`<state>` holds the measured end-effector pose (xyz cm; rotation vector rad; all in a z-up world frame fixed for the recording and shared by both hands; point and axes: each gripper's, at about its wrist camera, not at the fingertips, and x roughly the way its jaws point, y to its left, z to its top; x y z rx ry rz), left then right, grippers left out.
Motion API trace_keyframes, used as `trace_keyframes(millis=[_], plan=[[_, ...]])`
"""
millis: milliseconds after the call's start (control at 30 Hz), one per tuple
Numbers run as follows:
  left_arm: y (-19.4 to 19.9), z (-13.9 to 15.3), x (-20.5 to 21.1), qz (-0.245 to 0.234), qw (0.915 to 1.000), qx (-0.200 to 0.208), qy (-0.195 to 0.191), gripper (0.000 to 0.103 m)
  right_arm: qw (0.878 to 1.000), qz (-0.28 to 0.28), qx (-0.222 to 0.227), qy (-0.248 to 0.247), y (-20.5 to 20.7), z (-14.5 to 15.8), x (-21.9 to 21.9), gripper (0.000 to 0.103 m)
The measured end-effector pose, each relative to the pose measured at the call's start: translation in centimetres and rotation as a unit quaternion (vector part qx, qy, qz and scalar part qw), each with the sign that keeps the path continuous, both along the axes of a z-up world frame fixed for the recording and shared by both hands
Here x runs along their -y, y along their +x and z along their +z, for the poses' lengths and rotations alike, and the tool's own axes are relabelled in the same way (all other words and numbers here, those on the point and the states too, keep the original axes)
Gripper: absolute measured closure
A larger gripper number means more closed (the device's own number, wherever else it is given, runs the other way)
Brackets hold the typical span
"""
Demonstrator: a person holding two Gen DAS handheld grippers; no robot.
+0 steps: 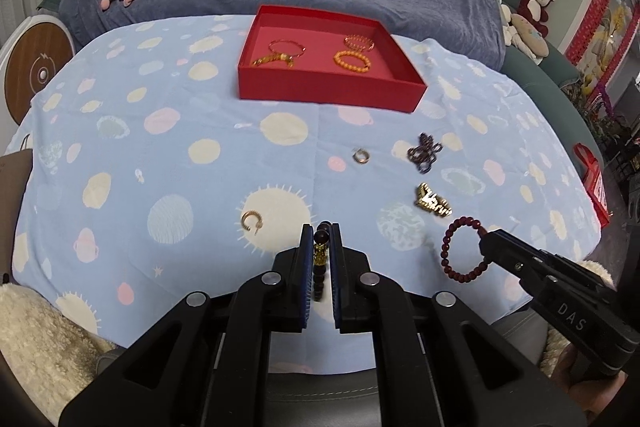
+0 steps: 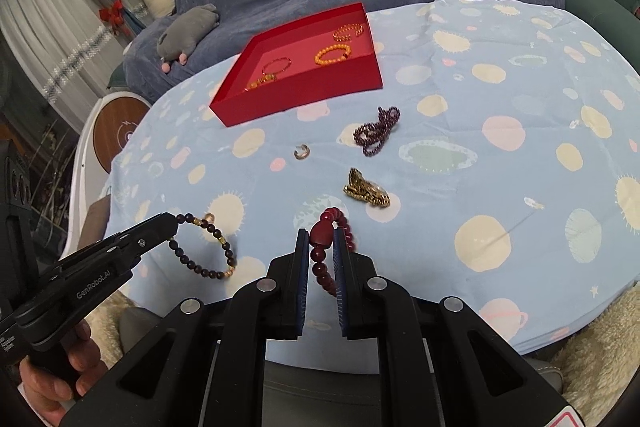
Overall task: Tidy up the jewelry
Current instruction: 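Carry the black-and-gold and dark red bracelets with both tools over the red box, then lower both bracelets into the red box and open both tools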
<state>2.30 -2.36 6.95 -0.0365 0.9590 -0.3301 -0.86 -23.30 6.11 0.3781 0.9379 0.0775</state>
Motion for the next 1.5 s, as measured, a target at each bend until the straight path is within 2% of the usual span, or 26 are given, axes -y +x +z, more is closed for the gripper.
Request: trace_keyframes(millis=[333, 567, 967, 1100, 1200, 1367, 1500], plan=[[1.1, 3.4, 0.5, -0.009, 0.9995, 0.023, -0.02, 0.095, 1.0, 0.001, 0.027, 0.014, 1.3, 2.9, 0.5, 0.092], [3.4, 5.5, 0.9, -0.016, 0.9991, 0.033, -0.023, 0.095, 0.999, 0.017, 0.048, 0.007, 3.3, 4.7, 0.8, 0.092], [11.6, 8.8, 2.5, -0.022, 0.9971, 0.068, -0.028, 0.095, 0.995, 0.025, 0.097, -0.004, 12.9, 8.8, 1.5, 0.092], [14.7, 8.9, 3.1, -0.017, 0.9966, 0.069, -0.041, 0.095, 0.995, 0.026, 0.091, -0.004, 16.3, 8.2, 1.3, 0.092], [16.9, 8.1, 3.6, -0.014, 0.9967, 0.063, -0.049, 0.095, 0.997, 0.02, 0.076, 0.02, 19.0, 6.7, 1.5, 0.092], [20.1, 5.2, 4.7, -0.011, 0.9978, 0.027, -0.059, 0.095, 0.998, 0.007, 0.047, 0.049, 21.8, 3.8, 1.6, 0.092], [21.5, 2.6, 5.6, -0.01, 0.999, 0.004, -0.043, 0.095, 0.999, 0.008, 0.022, 0.042, 23.2, 1.5, 1.4, 0.092]])
